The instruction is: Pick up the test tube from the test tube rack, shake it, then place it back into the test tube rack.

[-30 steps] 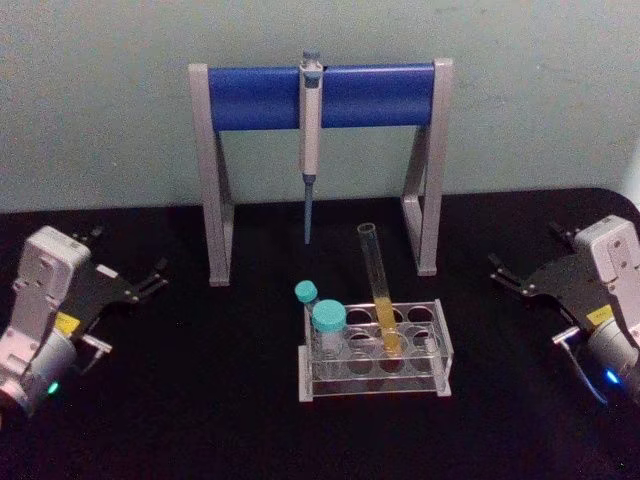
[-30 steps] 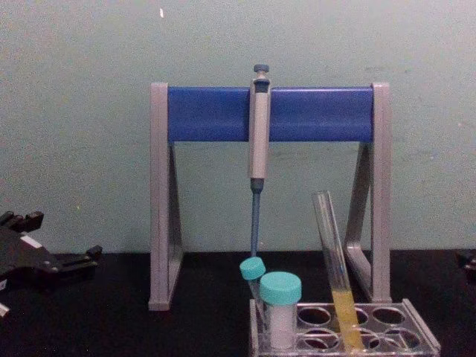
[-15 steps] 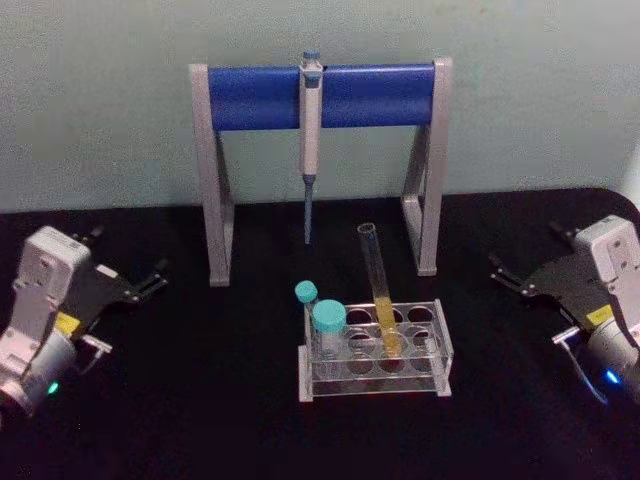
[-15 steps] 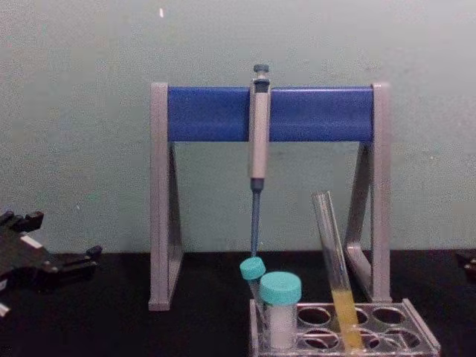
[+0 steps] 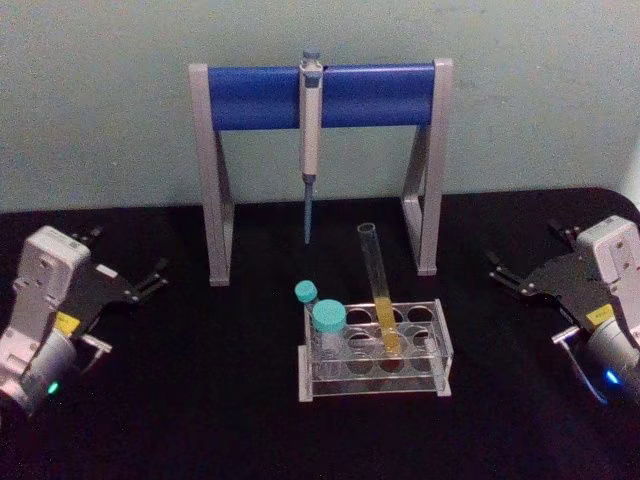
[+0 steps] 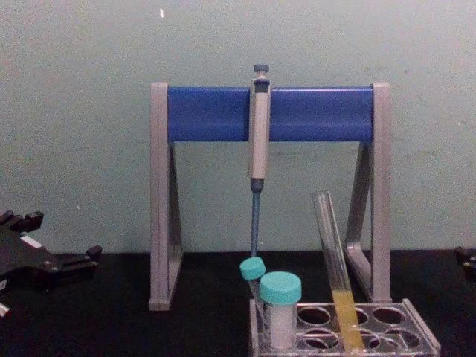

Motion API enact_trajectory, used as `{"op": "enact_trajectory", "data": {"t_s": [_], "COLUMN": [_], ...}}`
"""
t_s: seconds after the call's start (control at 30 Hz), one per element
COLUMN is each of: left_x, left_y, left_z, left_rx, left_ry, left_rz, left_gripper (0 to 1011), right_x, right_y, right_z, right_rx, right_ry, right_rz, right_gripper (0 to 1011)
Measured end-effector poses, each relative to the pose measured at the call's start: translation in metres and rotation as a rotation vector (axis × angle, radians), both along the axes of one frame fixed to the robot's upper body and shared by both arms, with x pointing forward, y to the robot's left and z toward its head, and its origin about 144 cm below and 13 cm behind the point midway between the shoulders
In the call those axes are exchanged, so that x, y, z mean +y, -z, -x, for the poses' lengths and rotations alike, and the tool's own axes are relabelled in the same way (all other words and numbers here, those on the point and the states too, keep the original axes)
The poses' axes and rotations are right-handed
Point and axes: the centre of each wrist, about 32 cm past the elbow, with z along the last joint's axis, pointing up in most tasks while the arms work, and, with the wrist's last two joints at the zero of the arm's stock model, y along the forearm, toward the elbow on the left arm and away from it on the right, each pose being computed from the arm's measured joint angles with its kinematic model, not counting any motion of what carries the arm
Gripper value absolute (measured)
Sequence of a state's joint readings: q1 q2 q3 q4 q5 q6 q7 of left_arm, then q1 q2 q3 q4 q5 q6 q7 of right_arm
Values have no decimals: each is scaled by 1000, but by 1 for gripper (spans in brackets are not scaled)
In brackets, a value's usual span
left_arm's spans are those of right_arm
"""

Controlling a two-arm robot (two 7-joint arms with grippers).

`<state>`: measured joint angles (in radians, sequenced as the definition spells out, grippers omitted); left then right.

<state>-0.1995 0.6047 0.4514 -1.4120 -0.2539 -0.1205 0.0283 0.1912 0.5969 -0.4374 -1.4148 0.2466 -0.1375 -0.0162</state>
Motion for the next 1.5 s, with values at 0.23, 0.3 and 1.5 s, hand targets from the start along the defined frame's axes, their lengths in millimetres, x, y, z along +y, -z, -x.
{"op": "enact_trajectory", "data": {"t_s": [0.23, 0.3, 1.5], "left_x": [0, 0, 0], "left_y": [0, 0, 0], "left_z": [0, 0, 0], "left_rx": [0, 0, 0], "left_ry": [0, 0, 0], "left_rz": [0, 0, 0], "left_gripper": [1001, 1001, 1001], "right_x": [0, 1, 50], "right_y": [-6, -10, -39], "right_z": [2, 2, -15], "right_rx": [-27, -35, 58], "right_ry": [-46, -76, -503], "right_rz": [-43, -61, -168], "right_gripper": [1000, 1000, 1000]}}
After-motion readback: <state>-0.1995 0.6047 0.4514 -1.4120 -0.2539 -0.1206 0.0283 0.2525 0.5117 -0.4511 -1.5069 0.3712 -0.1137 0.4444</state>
